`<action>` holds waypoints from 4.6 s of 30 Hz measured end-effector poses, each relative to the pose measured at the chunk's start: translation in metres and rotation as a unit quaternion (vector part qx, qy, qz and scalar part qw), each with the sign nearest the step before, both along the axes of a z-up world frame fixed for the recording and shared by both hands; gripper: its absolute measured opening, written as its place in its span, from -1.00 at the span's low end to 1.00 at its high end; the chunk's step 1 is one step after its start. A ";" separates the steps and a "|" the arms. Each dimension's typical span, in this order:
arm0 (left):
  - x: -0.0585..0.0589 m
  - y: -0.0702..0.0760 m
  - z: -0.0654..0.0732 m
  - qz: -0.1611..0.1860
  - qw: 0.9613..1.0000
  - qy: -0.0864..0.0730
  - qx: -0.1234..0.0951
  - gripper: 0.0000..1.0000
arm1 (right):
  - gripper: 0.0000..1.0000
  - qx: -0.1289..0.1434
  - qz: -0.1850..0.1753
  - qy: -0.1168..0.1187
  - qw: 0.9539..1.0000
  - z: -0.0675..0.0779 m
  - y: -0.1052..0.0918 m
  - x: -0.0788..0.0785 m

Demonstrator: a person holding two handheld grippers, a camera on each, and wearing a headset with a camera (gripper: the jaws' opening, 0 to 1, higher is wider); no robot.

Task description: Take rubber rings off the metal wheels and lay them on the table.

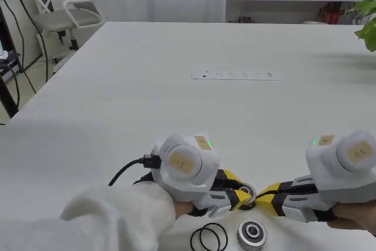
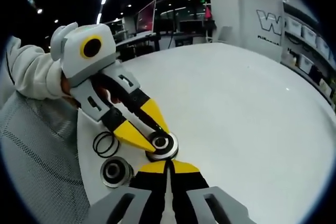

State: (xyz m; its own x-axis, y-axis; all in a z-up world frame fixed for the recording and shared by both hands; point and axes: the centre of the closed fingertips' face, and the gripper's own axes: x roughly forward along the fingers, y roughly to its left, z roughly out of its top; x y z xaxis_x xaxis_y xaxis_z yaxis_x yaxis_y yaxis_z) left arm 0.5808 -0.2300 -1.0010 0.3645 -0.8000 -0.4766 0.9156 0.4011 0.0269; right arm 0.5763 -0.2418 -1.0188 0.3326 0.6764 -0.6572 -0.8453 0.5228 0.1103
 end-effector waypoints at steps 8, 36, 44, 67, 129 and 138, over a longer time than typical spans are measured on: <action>-0.001 0.000 0.000 -0.003 1.000 0.003 0.001 -0.74 | -1.00 0.039 -0.068 0.053 0.995 0.005 -0.005 0.006; -0.005 0.000 0.000 -0.013 1.000 0.003 0.001 -0.74 | -1.00 0.132 -0.150 0.176 0.964 0.016 0.004 -0.006; -0.005 0.000 0.000 -0.013 1.000 0.003 0.001 -0.73 | -1.00 0.136 -0.146 0.178 0.964 0.017 0.007 -0.007; -0.005 0.000 -0.001 -0.016 1.000 0.000 0.001 -0.73 | -1.00 0.134 -0.125 0.167 0.969 0.021 0.011 -0.008; -0.012 -0.004 0.072 -0.046 0.998 -0.049 0.000 -0.13 | -1.00 0.186 -0.142 0.134 0.963 0.049 0.008 0.010; -0.028 -0.004 0.097 -0.072 0.995 -0.070 -0.007 -0.01 | -1.00 0.212 -0.137 0.117 0.960 0.071 0.010 0.014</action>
